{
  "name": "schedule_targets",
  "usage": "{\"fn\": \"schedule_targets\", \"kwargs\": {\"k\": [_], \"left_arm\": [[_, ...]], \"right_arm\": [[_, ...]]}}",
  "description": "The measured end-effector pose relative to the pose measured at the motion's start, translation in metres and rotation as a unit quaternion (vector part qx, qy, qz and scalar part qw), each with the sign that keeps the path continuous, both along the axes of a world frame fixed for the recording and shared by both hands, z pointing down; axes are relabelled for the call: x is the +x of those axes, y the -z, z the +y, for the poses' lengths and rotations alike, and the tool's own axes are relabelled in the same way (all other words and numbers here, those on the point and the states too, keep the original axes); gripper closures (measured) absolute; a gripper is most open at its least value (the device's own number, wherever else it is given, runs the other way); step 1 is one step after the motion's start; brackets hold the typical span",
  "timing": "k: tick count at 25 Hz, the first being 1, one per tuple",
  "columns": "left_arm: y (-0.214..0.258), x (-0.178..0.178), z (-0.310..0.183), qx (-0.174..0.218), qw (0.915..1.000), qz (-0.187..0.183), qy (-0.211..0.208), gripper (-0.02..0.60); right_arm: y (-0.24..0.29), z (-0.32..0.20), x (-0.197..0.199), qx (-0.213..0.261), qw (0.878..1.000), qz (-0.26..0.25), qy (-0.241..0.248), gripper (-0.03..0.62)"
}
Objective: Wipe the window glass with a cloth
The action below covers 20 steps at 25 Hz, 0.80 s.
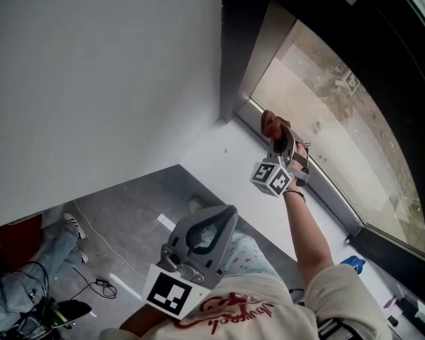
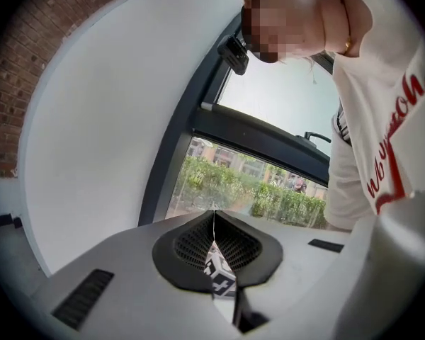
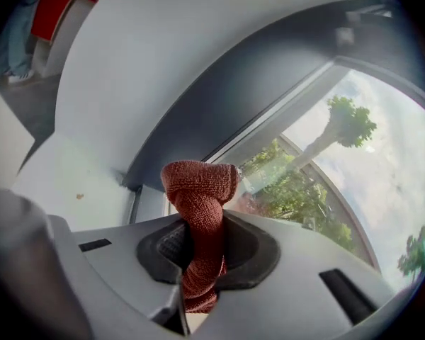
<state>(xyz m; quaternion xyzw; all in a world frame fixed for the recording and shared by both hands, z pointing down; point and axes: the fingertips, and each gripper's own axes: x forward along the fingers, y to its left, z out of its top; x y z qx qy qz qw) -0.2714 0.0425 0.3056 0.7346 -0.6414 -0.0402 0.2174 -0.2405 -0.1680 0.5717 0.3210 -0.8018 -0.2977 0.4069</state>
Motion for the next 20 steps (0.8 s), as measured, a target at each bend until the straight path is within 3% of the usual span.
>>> {"fn": "schedule_targets", "kwargs": {"k": [4, 9, 13, 20], "left_arm": [[0.023, 0.009, -0.006, 0.04, 0.999, -0.018, -0.011, 0.56], [0.044, 0.026, -0.013, 0.071, 0.9962, -0.038, -0.034, 0.56], [0.063, 0.058, -0.018, 0.081, 0.9929, -0.057, -0.065, 0.56], [0.099, 0.102, -0.025, 0.112, 0.9851, -0.073, -0.108, 0.56]], "right_arm": [[0.111, 0.015, 0.03, 0.011, 0.992, -0.118, -0.032, 0.522], [0.22, 0.043, 0.052, 0.0, 0.964, -0.26, -0.05, 0.522], [0.271, 0.069, 0.077, 0.006, 0.958, -0.286, -0.033, 0.522], [0.357, 0.094, 0.143, 0.051, 0.939, -0.337, -0.052, 0.522]]}}
